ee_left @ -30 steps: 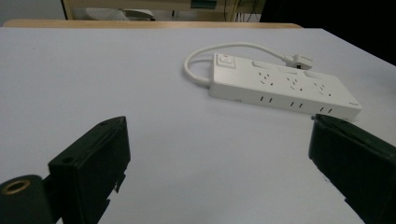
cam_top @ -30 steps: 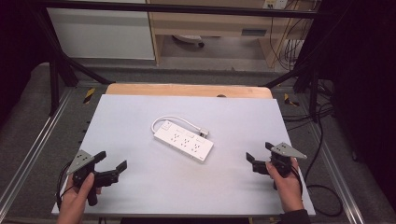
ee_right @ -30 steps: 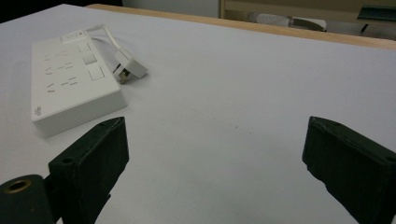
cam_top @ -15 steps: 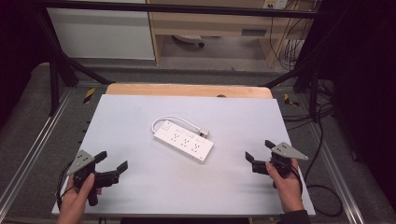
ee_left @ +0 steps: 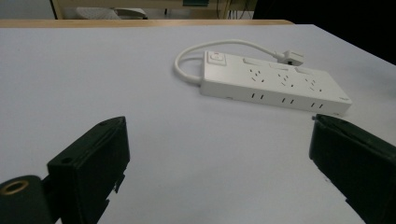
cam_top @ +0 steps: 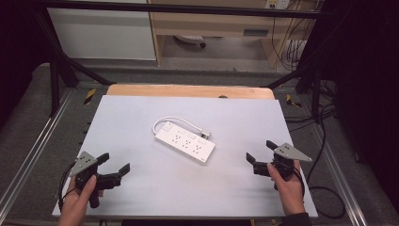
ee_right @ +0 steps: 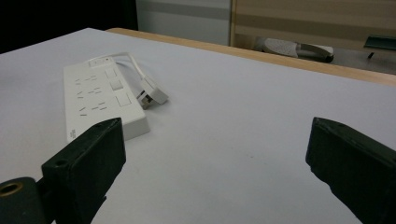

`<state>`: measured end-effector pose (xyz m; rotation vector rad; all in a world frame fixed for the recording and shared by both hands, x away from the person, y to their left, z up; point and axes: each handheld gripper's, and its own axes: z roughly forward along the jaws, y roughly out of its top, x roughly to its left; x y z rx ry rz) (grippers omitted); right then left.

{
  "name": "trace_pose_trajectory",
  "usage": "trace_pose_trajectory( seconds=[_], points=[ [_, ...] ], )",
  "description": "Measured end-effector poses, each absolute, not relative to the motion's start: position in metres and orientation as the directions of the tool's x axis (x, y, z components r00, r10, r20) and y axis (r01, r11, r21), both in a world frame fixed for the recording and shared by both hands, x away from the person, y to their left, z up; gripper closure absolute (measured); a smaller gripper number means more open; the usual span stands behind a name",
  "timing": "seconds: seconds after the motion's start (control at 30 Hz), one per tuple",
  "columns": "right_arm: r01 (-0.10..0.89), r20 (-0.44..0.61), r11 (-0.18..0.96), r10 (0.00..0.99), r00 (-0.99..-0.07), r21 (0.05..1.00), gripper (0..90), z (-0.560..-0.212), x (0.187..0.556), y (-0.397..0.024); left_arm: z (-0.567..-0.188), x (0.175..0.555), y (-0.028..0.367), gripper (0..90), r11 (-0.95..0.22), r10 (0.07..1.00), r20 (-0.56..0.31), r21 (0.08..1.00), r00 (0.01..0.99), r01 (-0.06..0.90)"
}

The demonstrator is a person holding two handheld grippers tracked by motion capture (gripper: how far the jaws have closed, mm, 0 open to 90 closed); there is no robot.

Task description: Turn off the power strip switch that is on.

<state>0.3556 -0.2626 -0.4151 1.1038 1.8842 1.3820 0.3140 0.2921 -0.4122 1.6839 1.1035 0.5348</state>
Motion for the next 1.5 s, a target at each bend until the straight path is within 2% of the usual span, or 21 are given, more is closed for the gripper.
trace_pose_trajectory(
  seconds=[0.53,0.63,0.93,1.5],
  points=[
    [0.31,0.068,0.143,0.811,-0.581,0.94,2.9,-0.414,0.363,-0.234,-0.412,0.314,0.293,5.1,-0.068,0.864,-0.153,0.908,0.48,0.412],
    [0.32,0.074,0.135,0.821,-0.566,0.938,4.5,-0.411,0.364,-0.227,-0.413,0.314,0.295,5.1,-0.063,0.866,-0.16,0.906,0.475,0.419],
    [0.319,0.054,0.184,0.788,-0.613,0.93,4.3,-0.394,0.366,-0.204,-0.413,0.313,0.294,5.1,-0.068,0.867,-0.153,0.907,0.474,0.416],
    [0.315,0.042,0.186,0.8,-0.598,0.931,5.0,-0.368,0.393,-0.178,-0.414,0.314,0.293,5.1,-0.078,0.863,-0.148,0.905,0.483,0.418]
  ],
)
